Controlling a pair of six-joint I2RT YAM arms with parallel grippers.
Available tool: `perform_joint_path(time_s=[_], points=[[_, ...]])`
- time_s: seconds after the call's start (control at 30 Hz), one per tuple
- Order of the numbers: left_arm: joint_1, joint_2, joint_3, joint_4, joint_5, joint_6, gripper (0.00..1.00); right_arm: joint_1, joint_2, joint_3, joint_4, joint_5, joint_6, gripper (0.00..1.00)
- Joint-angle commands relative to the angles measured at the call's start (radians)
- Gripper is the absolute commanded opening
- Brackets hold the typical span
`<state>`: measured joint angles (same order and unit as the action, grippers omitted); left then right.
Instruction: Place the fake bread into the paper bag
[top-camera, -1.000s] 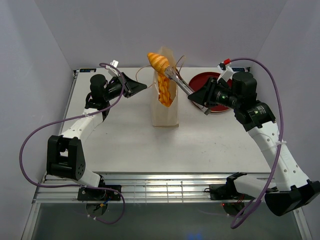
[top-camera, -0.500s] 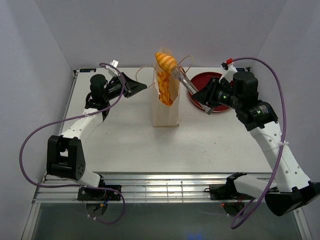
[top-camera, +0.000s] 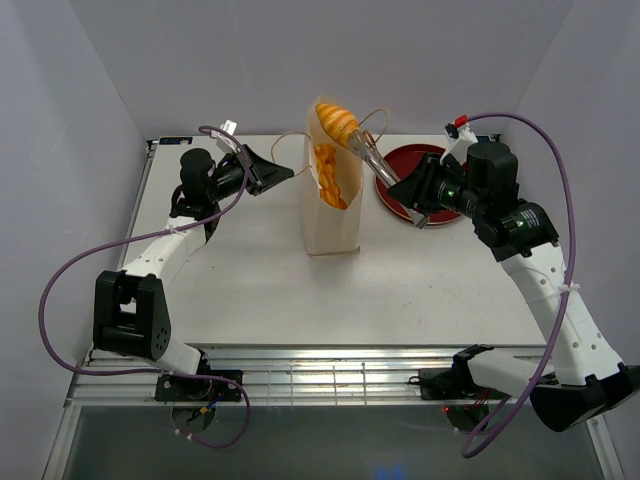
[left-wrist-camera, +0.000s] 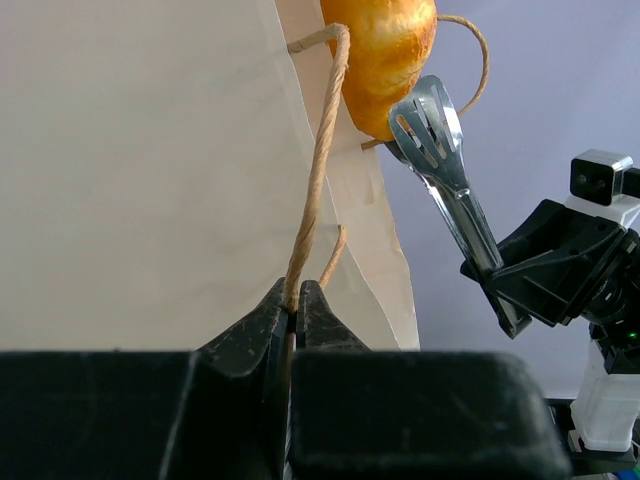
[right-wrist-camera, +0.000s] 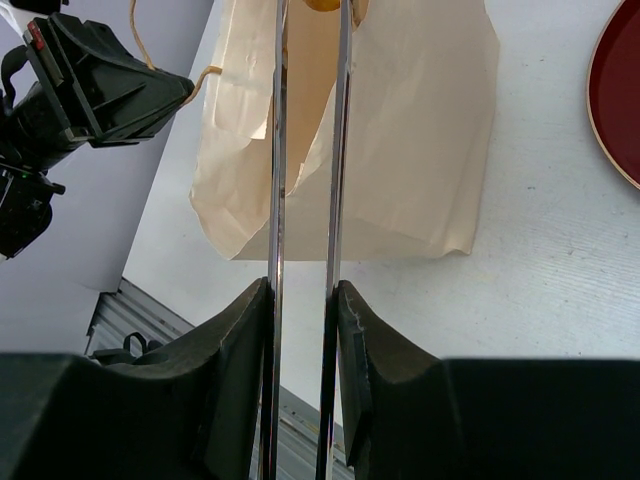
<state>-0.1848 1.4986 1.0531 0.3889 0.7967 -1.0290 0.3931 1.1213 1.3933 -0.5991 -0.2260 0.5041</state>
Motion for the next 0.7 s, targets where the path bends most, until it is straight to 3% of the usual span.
perform_joint_path(time_s=[0.0,0.67], points=[[-0.002,-0.032,-0.004,0.005,0.006,0.010,0.09,0.003,0.005,0.056,0.044,0.017,-0.022,0.18],[-0.002,-0.020,0.002,0.007,0.007,0.009,0.09,0.012,0.124,0.098,0.061,0.034,-0.036,0.20]])
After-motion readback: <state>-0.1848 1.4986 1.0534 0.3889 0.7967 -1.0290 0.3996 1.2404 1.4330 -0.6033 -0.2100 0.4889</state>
